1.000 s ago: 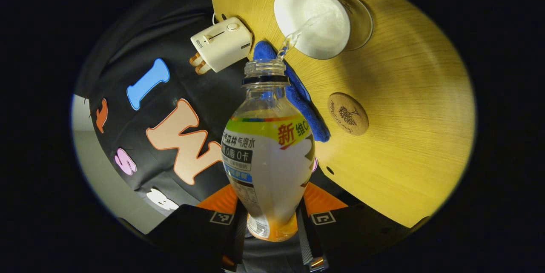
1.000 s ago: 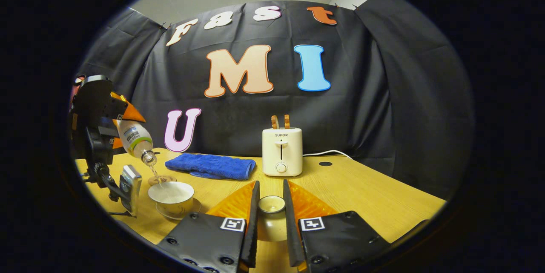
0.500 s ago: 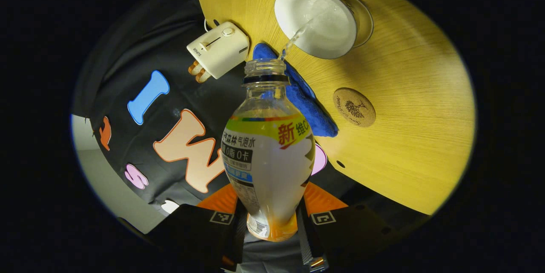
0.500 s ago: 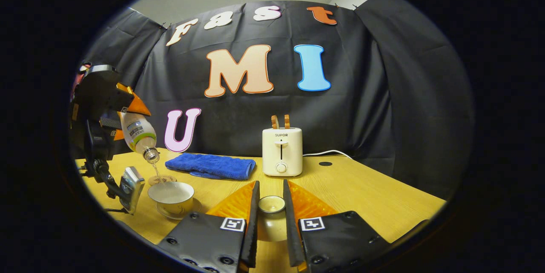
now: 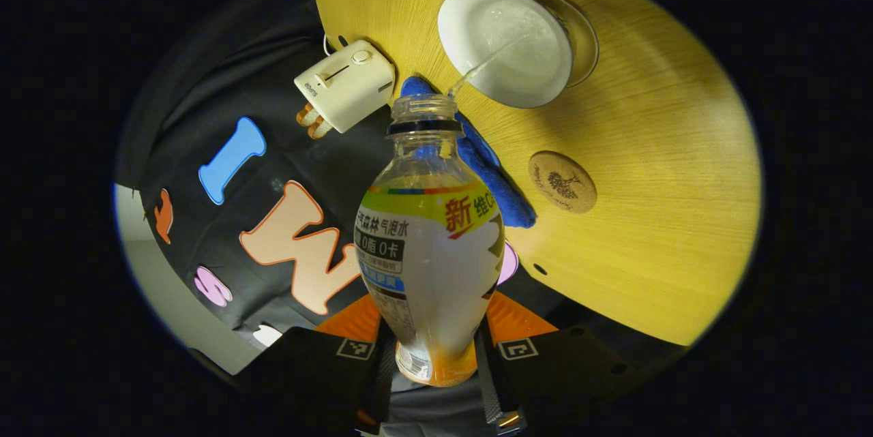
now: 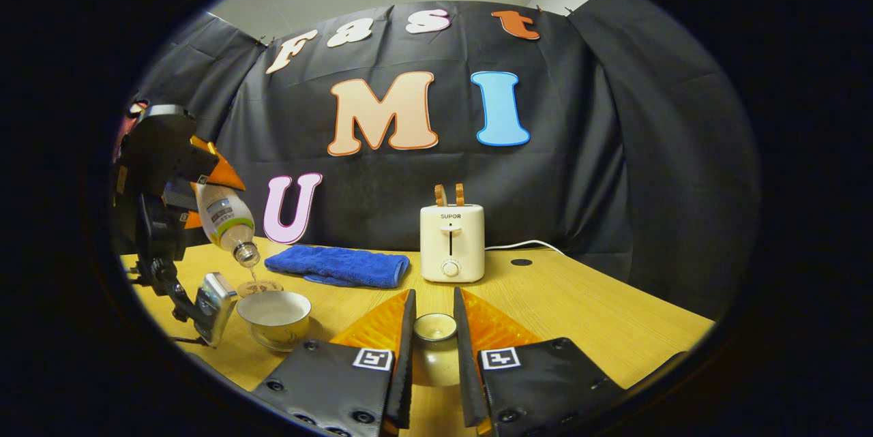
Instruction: Open the teacup lid with one hand, grasp the water bottle and pour water into the teacup with the other hand; after pouring, place the water bottle on the coaster and then close the teacup lid.
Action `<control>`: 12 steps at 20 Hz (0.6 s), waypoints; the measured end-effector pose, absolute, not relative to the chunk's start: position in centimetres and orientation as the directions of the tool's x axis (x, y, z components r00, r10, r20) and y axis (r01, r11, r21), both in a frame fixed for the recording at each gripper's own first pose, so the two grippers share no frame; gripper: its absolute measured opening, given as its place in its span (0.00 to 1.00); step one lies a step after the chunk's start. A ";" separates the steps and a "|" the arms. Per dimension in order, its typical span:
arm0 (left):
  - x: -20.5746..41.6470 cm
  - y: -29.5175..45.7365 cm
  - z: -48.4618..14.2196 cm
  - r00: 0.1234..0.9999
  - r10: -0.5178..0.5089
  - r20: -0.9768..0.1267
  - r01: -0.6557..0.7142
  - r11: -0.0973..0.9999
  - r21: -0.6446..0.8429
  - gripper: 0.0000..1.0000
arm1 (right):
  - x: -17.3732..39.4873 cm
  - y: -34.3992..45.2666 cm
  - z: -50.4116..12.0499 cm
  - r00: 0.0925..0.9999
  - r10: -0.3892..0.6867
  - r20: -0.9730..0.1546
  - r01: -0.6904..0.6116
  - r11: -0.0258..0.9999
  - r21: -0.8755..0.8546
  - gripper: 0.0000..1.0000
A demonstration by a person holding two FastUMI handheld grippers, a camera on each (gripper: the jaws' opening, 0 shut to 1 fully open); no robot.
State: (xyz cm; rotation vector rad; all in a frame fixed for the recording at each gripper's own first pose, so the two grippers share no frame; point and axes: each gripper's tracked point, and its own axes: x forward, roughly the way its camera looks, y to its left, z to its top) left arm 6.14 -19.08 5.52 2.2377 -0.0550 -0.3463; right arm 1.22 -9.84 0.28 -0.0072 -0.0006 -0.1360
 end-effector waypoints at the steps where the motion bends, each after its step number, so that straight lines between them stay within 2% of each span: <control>1: 6.3 -19.0 4.9 0.957 -0.163 -0.238 0.085 -0.630 0.772 0.50 | 1.2 -9.8 0.3 0.991 -0.136 0.001 0.136 0.991 -0.007 0.33; 3: 7.0 -18.7 3.3 0.947 -0.174 -0.272 0.130 -0.565 0.815 0.51 | 1.3 -9.8 0.2 0.991 -0.136 0.001 0.136 0.991 -0.007 0.33; 6: 6.4 -17.8 0.1 0.912 -0.196 -0.359 0.259 -0.403 0.878 0.50 | 1.2 -9.8 0.3 0.991 -0.136 0.001 0.136 0.991 -0.007 0.33; 11: 5.2 -17.8 -2.7 0.866 -0.307 -0.395 0.401 -0.046 0.915 0.50 | 1.3 -9.8 0.2 0.991 -0.136 0.001 0.136 0.991 -0.008 0.33; 12: 5.2 -18.0 -2.7 0.859 -0.325 -0.396 0.429 0.036 0.902 0.53 | 1.2 -9.8 0.2 0.991 -0.136 0.001 0.136 0.991 -0.007 0.33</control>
